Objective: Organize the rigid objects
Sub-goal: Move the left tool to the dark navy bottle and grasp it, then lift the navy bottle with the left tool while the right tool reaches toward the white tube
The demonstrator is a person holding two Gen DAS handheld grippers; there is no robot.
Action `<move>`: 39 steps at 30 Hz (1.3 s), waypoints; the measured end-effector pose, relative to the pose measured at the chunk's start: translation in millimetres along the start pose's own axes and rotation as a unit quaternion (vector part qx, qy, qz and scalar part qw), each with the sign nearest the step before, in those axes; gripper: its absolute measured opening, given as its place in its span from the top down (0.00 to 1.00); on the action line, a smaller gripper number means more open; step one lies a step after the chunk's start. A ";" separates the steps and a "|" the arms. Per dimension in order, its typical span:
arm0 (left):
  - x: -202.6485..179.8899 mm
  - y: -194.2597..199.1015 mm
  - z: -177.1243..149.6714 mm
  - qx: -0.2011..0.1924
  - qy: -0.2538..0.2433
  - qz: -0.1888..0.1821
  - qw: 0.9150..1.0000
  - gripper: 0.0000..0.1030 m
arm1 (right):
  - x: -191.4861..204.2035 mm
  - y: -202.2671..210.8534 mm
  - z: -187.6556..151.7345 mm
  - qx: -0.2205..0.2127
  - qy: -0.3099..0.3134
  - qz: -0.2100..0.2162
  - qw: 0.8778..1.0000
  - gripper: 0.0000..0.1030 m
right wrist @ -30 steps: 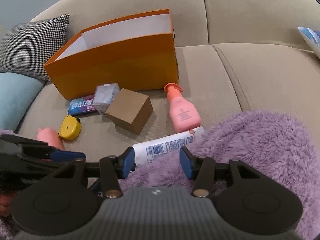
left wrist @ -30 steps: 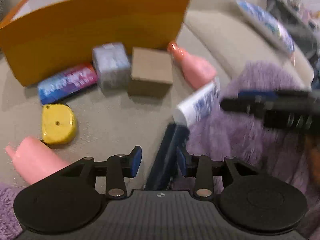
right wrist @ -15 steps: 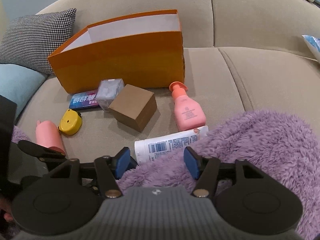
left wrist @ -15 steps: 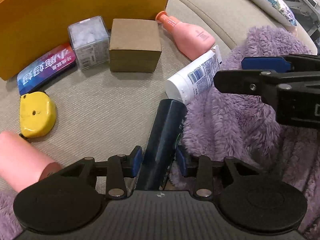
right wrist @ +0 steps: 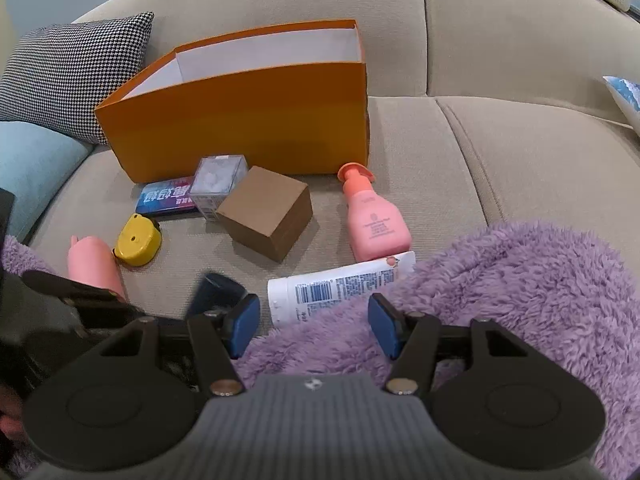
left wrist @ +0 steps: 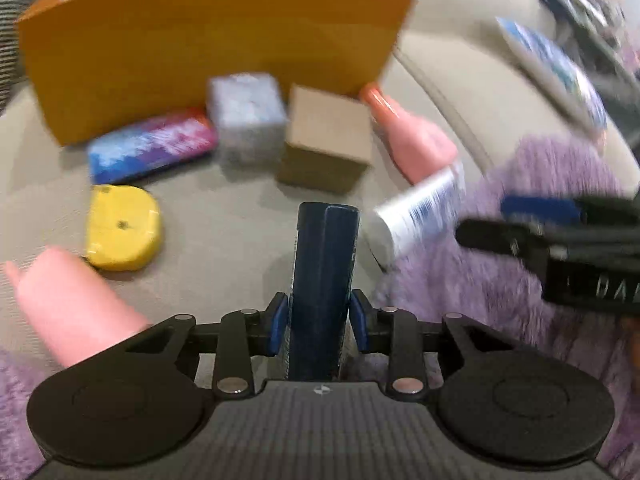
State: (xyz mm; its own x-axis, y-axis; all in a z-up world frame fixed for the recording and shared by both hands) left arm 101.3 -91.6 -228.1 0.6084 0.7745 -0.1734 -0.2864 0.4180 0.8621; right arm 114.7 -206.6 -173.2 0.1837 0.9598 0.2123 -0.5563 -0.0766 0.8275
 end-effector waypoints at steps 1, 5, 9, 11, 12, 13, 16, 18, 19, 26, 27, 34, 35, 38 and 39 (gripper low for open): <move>5.4 4.6 2.4 -0.013 0.011 0.006 1.000 0.64 | 0.0 0.3 -0.1 0.000 -0.003 0.000 1.000 0.40; 22.4 16.3 13.6 -0.049 0.037 0.027 0.998 0.64 | -1.3 1.6 7.6 0.013 -0.039 0.002 0.999 0.41; 25.9 16.4 16.2 -0.057 0.045 0.026 0.997 0.64 | -7.8 -6.3 23.0 0.048 -0.140 -0.004 0.989 0.39; 26.5 17.1 15.0 -0.060 0.046 0.023 0.997 0.64 | -10.1 -12.8 30.0 0.059 -0.190 -0.014 0.980 0.40; 26.9 17.3 15.6 -0.062 0.047 0.022 0.997 0.64 | -9.0 -16.7 32.4 0.062 -0.205 -0.015 0.977 0.41; 27.6 18.8 15.8 -0.063 0.049 0.019 0.997 0.64 | -7.9 -21.1 32.9 0.067 -0.215 -0.019 0.974 0.41; 29.0 19.8 16.3 -0.068 0.055 0.013 0.996 0.64 | -9.1 -40.2 26.9 0.089 -0.227 -0.066 0.968 0.41; 28.9 19.1 17.0 -0.070 0.058 0.007 0.996 0.64 | -10.0 -48.2 24.0 0.093 -0.224 -0.092 0.966 0.41; 28.8 17.8 17.5 -0.070 0.059 0.005 0.996 0.64 | -9.6 -49.9 23.4 0.094 -0.224 -0.101 0.965 0.41; 29.2 20.2 17.1 -0.072 0.066 -0.005 0.995 0.64 | -7.9 -74.5 18.7 0.110 -0.195 -0.159 0.962 0.34; 30.1 21.2 16.2 -0.072 0.068 -0.006 0.995 0.64 | -7.1 -77.5 18.0 0.109 -0.186 -0.165 0.962 0.34; 32.2 21.3 14.8 -0.071 0.075 -0.008 0.995 0.64 | -6.5 -96.9 12.4 0.118 -0.138 -0.200 0.963 0.34; 32.4 21.0 14.7 -0.070 0.074 -0.007 0.995 0.64 | -6.8 -97.4 12.1 0.117 -0.135 -0.201 0.963 0.35; 33.0 20.8 14.9 -0.068 0.075 -0.007 0.995 0.64 | -8.2 -93.7 12.0 0.111 -0.133 -0.195 0.965 0.39; 32.9 20.4 14.9 -0.068 0.075 -0.006 0.995 0.64 | -5.5 -89.6 10.5 0.110 -0.133 -0.192 0.966 0.40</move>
State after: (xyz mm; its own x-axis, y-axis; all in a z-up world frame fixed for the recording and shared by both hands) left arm 126.4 -64.6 -209.1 0.4985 0.8266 -0.2613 -0.3826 0.4802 0.7893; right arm 172.0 -207.8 -243.0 0.5611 0.8272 -0.0307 -0.2252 0.1882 0.9560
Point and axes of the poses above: each gripper's, at about its wrist camera, not at the fingertips, and y roughly against the way its jaws point, x to its left, z to its top, the point moved 10 cm from there along -y, roughly the way its jaws point, and after that the axes turned 10 degrees about -y, right-handed, at the moved point
